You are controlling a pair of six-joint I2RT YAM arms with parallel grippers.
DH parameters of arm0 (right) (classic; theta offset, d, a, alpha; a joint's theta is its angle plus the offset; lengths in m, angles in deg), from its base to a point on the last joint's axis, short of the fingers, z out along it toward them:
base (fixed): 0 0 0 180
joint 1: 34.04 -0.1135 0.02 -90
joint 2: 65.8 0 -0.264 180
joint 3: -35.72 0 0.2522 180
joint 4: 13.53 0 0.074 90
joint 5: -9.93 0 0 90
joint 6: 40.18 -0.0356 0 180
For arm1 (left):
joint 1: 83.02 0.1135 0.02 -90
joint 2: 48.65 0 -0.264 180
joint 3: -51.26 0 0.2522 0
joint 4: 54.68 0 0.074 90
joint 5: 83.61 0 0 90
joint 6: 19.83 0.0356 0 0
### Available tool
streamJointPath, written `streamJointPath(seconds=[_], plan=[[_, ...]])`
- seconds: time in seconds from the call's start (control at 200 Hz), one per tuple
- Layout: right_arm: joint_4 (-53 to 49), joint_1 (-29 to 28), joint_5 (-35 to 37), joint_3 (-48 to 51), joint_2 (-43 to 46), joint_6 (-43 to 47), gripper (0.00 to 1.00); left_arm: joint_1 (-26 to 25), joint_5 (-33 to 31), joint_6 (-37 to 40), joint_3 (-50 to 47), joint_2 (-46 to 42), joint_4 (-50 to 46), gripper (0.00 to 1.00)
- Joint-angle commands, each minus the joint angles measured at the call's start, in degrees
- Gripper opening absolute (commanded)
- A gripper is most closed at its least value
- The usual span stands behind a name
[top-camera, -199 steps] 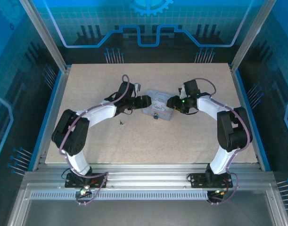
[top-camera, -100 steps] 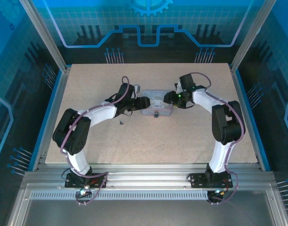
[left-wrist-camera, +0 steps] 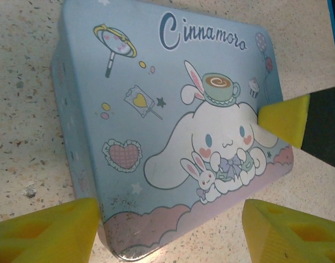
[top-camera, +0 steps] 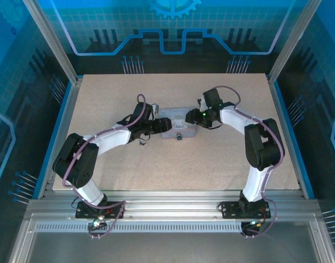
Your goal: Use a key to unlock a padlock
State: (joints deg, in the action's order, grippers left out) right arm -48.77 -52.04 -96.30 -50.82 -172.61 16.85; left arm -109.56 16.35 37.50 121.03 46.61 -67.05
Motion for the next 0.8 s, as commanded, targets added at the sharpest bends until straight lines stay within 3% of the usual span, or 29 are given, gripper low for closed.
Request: streamJointPath(seconds=[0.0,0.225,0.38,0.615,0.795], plan=[[-2.55,-1.50,-0.02,1.58,1.56,-0.52,0.58,-0.53,-1.32,1.07,-1.67,-2.16,-0.84,0.72],[-4.92,-1.12,2.46,1.66,3.56,0.08,0.63,0.10,-3.86,0.67,-4.42,-6.87,-2.35,0.77],[-7.27,-1.12,5.99,2.35,7.03,0.95,0.64,0.18,-7.64,-0.08,-5.79,-12.25,-8.82,0.77],[-10.29,-2.65,10.74,6.40,17.52,2.98,0.64,0.19,-13.72,-6.30,-11.32,-21.89,-19.76,0.72],[-10.94,-6.49,11.50,10.17,26.40,4.11,0.63,0.18,-17.20,-12.66,-12.17,-23.51,-27.70,0.66]])
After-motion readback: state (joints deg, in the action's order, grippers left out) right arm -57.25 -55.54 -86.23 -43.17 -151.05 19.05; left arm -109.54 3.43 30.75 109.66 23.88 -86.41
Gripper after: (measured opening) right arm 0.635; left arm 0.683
